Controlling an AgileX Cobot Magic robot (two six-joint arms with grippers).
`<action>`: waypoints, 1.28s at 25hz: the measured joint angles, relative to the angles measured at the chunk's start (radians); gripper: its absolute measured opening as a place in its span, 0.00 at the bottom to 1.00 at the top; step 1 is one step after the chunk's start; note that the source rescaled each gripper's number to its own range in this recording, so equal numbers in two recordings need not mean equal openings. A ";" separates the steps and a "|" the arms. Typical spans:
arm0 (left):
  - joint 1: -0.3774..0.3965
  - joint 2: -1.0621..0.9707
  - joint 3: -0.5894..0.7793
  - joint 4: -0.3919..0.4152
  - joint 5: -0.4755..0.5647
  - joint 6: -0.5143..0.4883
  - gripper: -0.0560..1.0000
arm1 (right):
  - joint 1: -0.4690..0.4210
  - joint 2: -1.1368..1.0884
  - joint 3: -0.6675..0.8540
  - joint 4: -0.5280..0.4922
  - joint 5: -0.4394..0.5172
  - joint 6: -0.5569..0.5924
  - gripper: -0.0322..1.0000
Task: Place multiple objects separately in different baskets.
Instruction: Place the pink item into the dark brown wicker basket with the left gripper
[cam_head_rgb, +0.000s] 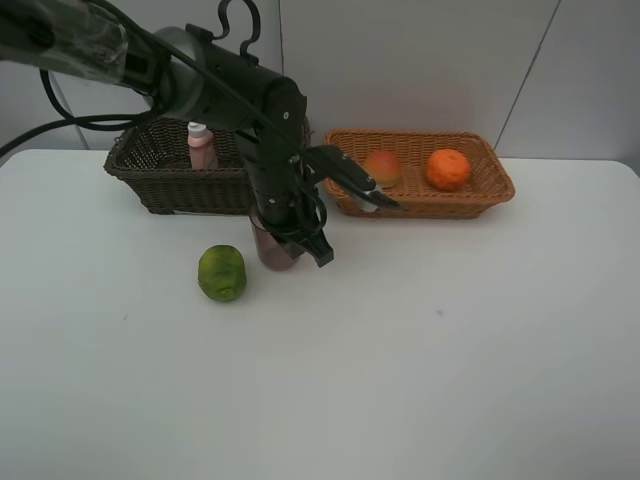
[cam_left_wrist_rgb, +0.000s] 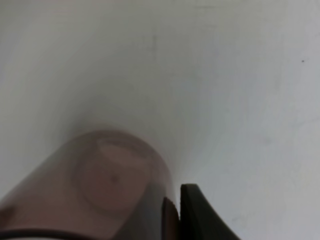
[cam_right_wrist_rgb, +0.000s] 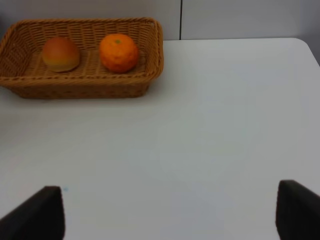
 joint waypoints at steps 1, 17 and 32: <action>0.000 0.000 0.000 0.000 0.000 0.000 0.05 | 0.000 0.000 0.000 0.000 0.000 0.000 0.85; 0.000 -0.102 -0.002 -0.012 0.003 -0.193 0.05 | 0.000 0.000 0.000 0.000 0.000 0.000 0.85; 0.098 -0.351 -0.003 0.009 0.124 -0.443 0.05 | 0.000 0.000 0.000 0.000 0.000 0.000 0.85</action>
